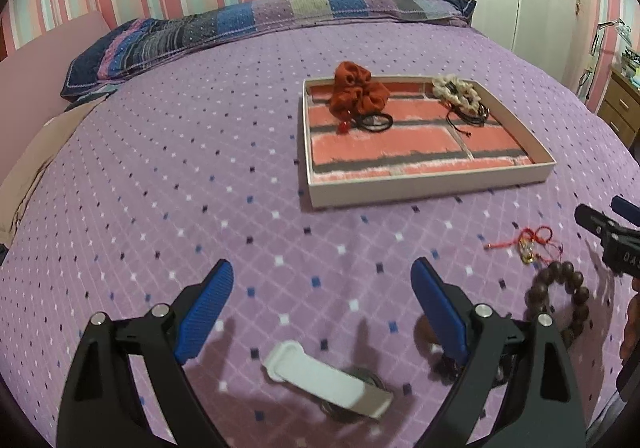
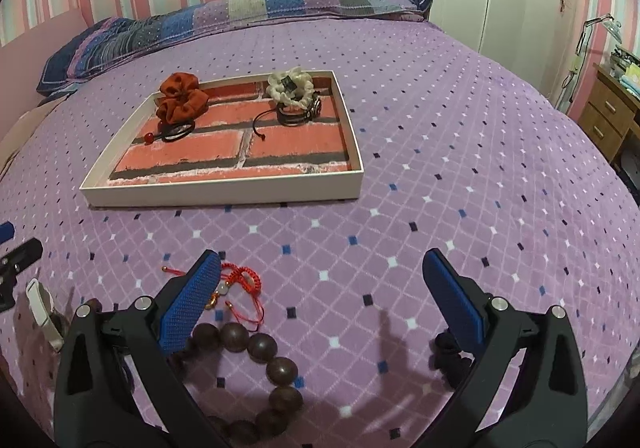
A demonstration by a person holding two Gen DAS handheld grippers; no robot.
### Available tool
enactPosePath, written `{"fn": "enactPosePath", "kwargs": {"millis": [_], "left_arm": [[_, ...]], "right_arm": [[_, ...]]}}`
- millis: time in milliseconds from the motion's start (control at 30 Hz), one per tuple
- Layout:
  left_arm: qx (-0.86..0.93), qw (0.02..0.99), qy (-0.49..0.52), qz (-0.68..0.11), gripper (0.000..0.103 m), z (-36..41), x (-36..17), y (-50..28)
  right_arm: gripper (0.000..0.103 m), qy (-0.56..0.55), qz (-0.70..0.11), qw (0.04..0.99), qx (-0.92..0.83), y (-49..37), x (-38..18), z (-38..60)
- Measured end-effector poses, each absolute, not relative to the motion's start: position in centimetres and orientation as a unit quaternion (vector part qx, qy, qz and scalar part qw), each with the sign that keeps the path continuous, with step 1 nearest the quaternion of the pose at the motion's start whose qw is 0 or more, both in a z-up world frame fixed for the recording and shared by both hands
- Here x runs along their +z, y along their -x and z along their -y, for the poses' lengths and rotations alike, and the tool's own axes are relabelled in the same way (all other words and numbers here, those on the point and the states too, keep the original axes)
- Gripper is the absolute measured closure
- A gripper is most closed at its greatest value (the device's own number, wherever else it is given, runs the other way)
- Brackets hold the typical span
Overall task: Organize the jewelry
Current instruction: 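Move the right tool toward the red string charm while the left tool approaches the white watch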
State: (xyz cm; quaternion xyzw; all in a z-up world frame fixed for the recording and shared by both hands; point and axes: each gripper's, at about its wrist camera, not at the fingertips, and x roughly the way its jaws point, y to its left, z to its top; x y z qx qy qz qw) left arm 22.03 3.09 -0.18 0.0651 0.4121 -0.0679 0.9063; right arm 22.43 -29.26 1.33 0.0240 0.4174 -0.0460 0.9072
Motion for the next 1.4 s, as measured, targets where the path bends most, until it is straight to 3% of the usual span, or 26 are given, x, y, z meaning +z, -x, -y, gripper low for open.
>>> {"fn": "enactPosePath", "kwargs": {"millis": [1267,1367,1400], "left_arm": [[-0.07,0.896,-0.03,-0.436,0.015,-5.8,-3.7,-19.1],[-0.073,0.895,-0.025,-0.439,0.018,-6.1,-4.3,-19.3],[-0.075,0.893,-0.023,-0.442,0.023,-6.1,-4.6,-19.3]], "right_arm": [[0.016,0.046,-0.458,0.888,-0.014,-23.2,-2.3,25.7],[0.022,0.047,-0.462,0.886,-0.011,-23.5,-2.9,25.4],[0.023,0.046,-0.46,0.887,-0.012,-23.5,-3.1,25.3]]}}
